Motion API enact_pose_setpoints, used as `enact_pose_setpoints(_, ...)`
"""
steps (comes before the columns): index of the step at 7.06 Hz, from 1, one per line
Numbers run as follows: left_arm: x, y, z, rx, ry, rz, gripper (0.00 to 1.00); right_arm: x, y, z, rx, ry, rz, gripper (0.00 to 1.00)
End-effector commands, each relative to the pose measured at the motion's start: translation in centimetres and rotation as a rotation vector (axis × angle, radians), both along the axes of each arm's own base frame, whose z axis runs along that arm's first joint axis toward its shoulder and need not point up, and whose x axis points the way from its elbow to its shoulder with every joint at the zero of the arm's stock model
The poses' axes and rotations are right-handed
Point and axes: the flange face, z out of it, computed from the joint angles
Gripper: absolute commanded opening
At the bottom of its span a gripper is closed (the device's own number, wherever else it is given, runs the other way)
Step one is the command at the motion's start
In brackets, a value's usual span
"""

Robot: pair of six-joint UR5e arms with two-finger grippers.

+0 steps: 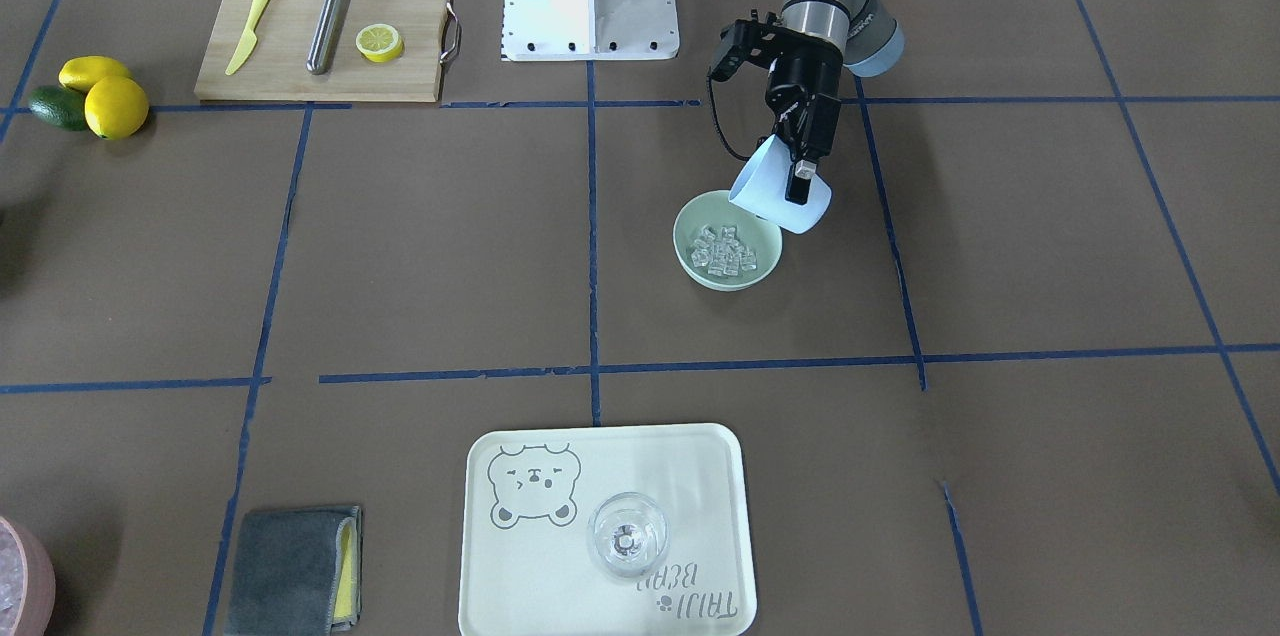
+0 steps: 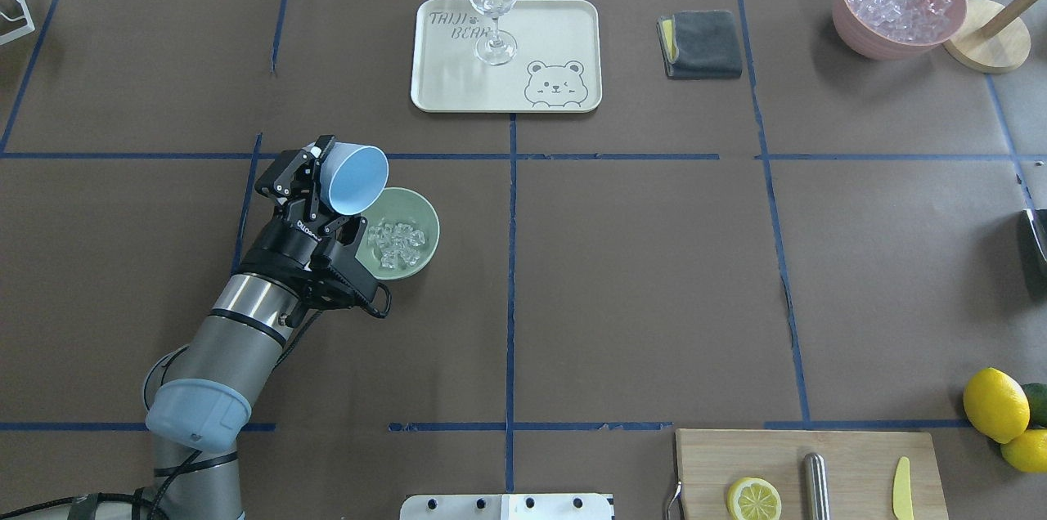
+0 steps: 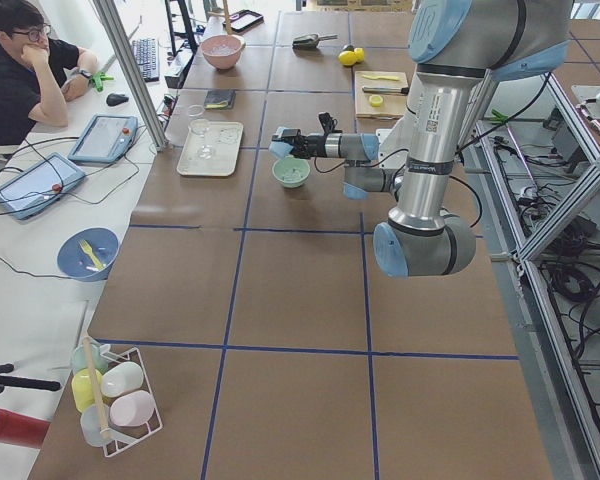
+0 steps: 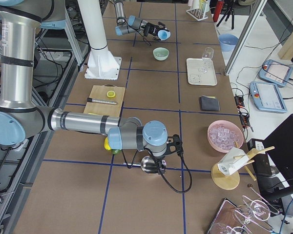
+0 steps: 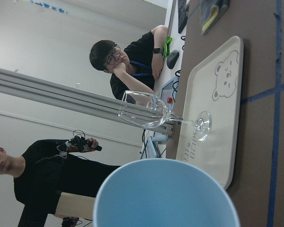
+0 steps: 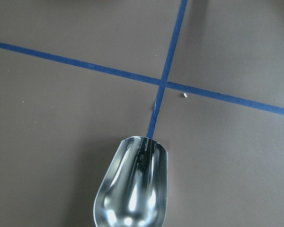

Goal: Pour ice into bowl

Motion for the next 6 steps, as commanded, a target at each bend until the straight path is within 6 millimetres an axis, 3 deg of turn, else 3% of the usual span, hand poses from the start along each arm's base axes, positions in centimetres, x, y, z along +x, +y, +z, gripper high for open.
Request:
enact_pose_setpoints(1, 0.7, 0.7, -0.5, -0.177, 0.514, 0.151, 0.0, 0.0, 0.2, 0.2, -0.004, 0.001, 0.0, 1.0)
enact_pose_setpoints(3, 0.5, 0.8, -0.5, -0.344, 0.884, 0.203, 0.0, 0.0, 0.3, 0.2, -0.002, -0.001, -0.001, 1.0)
enact_pose_setpoints(4, 0.1, 0.8, 0.8, -0.434, 1.058, 0.199, 0.0, 0.0, 0.3, 0.2, -0.002, -0.001, -0.001, 1.0)
enact_pose_setpoints(5, -0.6, 0.8, 2.7, -0.451, 1.044, 0.181, 0.0, 0.0, 0.3, 0.2, -0.002, -0.001, -0.001, 1.0)
enact_pose_setpoints(6, -2.3, 0.4, 6.1, -0.475, 1.021, 0.146, 0.0, 0.0, 0.4, 0.2, -0.002, 0.0, -0.002, 1.0)
